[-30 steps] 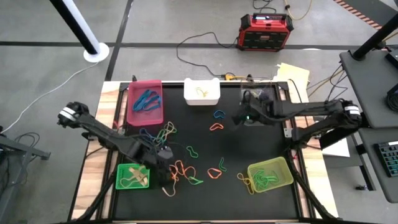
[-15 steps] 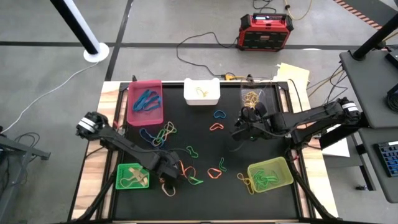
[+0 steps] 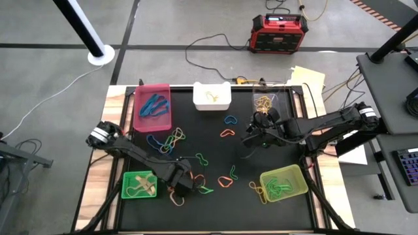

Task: Sort rubber bands into baskets
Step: Put the light yellow rubber band into the green bin

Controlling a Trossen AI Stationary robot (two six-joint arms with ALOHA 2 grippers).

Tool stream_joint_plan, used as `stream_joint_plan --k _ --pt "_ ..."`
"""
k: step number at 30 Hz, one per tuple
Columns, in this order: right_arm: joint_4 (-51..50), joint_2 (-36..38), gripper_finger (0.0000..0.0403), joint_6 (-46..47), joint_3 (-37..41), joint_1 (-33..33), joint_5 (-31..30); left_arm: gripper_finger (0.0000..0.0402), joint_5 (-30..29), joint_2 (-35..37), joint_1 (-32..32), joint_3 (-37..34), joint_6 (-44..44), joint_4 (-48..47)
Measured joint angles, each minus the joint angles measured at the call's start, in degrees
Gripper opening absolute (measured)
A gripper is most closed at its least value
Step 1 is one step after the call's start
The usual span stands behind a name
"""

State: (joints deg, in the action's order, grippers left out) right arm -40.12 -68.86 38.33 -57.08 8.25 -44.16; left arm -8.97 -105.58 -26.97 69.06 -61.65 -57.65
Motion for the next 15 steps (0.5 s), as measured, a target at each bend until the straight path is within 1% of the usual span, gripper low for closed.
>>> stream_joint_plan --k 6,9,15 --pt "0.2 0.0 0.0205 -0.3 0.0 0.0 -0.9 0.019 0.0 0.1 1.9 -0.9 2.4 0.4" --pt "0.2 0.0 0.0205 -0.4 0.0 0.0 -0.9 0.0172 0.2 0.3 2.3 -0.9 2.9 0.6" --pt "0.2 0.0 0.0206 -0.9 0.0 0.0 -0.9 0.0132 2.4 0.3 2.3 -1.0 3.0 2.1"
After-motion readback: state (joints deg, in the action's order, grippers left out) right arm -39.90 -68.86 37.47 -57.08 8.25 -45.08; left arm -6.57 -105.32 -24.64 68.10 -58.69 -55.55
